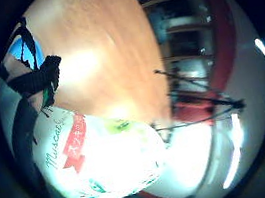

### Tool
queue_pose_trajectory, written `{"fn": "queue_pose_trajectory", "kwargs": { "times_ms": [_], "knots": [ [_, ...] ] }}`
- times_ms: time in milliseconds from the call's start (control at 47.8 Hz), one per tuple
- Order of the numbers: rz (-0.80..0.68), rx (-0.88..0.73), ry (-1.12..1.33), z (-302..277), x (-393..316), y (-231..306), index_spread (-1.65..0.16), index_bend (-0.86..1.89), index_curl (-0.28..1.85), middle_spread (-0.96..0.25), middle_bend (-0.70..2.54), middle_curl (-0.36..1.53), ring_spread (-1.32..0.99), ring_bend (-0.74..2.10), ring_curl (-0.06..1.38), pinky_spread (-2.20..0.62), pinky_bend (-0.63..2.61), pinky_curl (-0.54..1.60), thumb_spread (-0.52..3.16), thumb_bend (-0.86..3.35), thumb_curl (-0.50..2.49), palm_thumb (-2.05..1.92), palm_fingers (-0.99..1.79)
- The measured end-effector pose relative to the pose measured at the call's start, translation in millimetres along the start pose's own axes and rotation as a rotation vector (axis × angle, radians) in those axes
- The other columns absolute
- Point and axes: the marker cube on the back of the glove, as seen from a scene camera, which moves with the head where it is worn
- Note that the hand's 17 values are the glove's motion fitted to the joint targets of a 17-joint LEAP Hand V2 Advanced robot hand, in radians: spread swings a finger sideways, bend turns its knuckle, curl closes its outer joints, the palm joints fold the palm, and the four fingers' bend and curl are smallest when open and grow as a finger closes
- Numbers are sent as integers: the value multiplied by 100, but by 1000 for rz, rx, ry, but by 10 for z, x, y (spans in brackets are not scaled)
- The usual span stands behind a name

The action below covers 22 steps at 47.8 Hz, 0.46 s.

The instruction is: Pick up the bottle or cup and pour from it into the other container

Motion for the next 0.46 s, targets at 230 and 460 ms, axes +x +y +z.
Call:
{"fn": "queue_pose_trajectory", "kwargs": {
  "times_ms": [230,460],
  "knots": [
    [-182,-43,293,-144,-504,-114,-11,12,34,-5,31,51,-16,50,45,-18,54,36,19,-4,68,104,113],
    [-114,-22,182,-213,-589,-159,-12,12,34,-6,30,51,-16,50,46,-18,53,36,20,-4,69,103,113]
  ]
}}
